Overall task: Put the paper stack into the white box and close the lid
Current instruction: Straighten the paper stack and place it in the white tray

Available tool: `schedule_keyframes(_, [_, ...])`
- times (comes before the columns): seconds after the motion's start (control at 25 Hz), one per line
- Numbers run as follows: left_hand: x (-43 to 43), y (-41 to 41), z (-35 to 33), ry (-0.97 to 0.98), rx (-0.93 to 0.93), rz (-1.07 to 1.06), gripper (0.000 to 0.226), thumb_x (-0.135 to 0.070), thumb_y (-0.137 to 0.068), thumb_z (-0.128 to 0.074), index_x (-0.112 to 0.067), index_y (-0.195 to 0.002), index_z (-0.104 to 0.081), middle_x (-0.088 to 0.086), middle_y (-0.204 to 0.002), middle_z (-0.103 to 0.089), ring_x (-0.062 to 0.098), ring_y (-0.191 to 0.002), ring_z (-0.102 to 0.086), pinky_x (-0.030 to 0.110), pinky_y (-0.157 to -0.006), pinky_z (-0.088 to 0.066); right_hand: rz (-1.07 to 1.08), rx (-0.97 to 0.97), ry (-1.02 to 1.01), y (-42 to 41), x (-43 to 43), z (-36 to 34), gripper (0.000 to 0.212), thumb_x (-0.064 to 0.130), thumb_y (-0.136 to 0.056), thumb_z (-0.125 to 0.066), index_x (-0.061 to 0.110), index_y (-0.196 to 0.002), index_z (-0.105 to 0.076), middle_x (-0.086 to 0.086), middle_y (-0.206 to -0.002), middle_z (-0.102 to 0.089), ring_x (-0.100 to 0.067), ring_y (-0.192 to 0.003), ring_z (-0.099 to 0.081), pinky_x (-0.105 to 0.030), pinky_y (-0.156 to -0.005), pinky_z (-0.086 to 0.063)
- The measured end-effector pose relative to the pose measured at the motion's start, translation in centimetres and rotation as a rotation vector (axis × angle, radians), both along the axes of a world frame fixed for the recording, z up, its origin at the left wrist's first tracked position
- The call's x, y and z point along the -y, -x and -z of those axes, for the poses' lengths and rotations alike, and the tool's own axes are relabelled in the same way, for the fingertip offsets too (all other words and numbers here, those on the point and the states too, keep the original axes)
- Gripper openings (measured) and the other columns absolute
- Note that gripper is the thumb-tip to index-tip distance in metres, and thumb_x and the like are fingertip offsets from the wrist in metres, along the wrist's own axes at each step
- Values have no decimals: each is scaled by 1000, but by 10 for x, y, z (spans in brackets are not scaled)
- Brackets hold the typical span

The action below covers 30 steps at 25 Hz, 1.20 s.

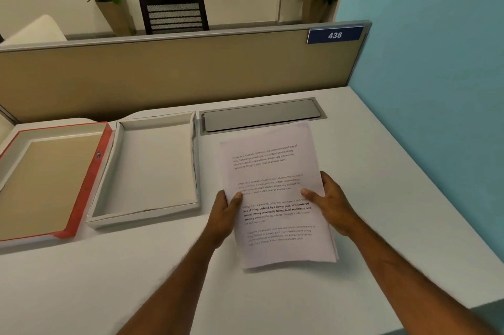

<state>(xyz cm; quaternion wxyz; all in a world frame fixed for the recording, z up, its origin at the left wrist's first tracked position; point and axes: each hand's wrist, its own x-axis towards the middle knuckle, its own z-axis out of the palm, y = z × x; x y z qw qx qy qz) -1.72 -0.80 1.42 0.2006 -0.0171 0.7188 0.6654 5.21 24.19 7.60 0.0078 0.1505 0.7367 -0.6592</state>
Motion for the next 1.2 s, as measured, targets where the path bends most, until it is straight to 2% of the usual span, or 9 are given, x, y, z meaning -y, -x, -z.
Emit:
schedule_keyframes(0.12, [-2, -6, -21, 12, -200, -70, 26, -35, -97, -50, -17, -116, -45, 3, -115, -62, 17, -102, -67, 31, -76, -61, 73, -9, 16, -1, 7, 3, 39, 10, -90, -64, 17, -126, -50, -8, -119, -66, -28, -104, -68, -49, -88, -58])
schedule_keyframes(0.28, [-2, -11, -39, 51, -454, -66, 22, -40, -95, -43, -27, -112, -41, -8, -107, -58, 8, -96, -66, 25, -70, -61, 180, -125, 32, 6, 21, 1, 33, 10, -87, -68, 14, -119, -59, -9, -113, -70, -28, -100, -70, -44, -85, -60])
schedule_keyframes(0.44, [5, -12, -42, 19, -511, -86, 16, -42, -95, -41, -47, -109, -37, -17, -109, -54, -5, -100, -61, 15, -69, -57, 164, -197, 56, 16, 30, -4, 27, 15, -86, -71, 31, -106, -62, 1, -105, -72, -23, -97, -70, -26, -69, -61])
schedule_keyframes(0.56, [10, -19, -38, 27, -507, -89, 19, -42, -94, -41, -51, -110, -36, -16, -113, -54, -6, -105, -58, 16, -72, -58, 163, -191, 24, 15, 34, 1, 31, 12, -84, -72, 24, -110, -61, -2, -106, -71, -28, -102, -68, -28, -74, -61])
schedule_keyframes(0.72, [8, -18, -66, -22, -538, -176, 33, -49, -90, -49, -35, -119, -43, -12, -110, -57, -4, -100, -60, 14, -70, -56, 165, -328, 52, 12, 32, -29, 26, 36, -78, -75, 28, -102, -67, 2, -94, -74, -23, -89, -72, -28, -67, -60])
schedule_keyframes(0.84, [-4, -3, -117, -84, -608, -420, 48, -59, -88, -40, -17, -100, -61, -7, -85, -63, -7, -76, -60, 8, -59, -46, 264, -499, 11, 23, 35, -69, 43, 65, -78, -57, 26, -91, -66, -1, -79, -69, -10, -69, -68, -17, -53, -51])
schedule_keyframes(1.04, [-24, 15, -150, 3, -493, -579, 33, -38, -94, -51, -12, -93, -71, -4, -80, -66, 13, -77, -62, 14, -53, -43, 434, -438, -55, 37, 45, -85, 24, 43, -82, -52, 25, -75, -66, 2, -69, -64, -15, -63, -61, -10, -43, -41])
schedule_keyframes(1.12, [-25, 15, -150, 2, -496, -575, 33, -34, -96, -48, -11, -96, -71, -7, -79, -67, 14, -77, -62, 9, -50, -43, 435, -460, -65, 37, 44, -84, 28, 49, -84, -52, 26, -75, -66, 4, -67, -64, -11, -60, -62, -11, -44, -42])
schedule_keyframes(1.2, [-19, 12, -149, -55, -532, -563, 44, -47, -94, -43, -12, -97, -70, -10, -81, -67, 7, -75, -63, 7, -52, -44, 389, -522, -66, 31, 40, -78, 45, 66, -81, -49, 25, -86, -65, 5, -72, -66, -7, -62, -65, -13, -48, -46])
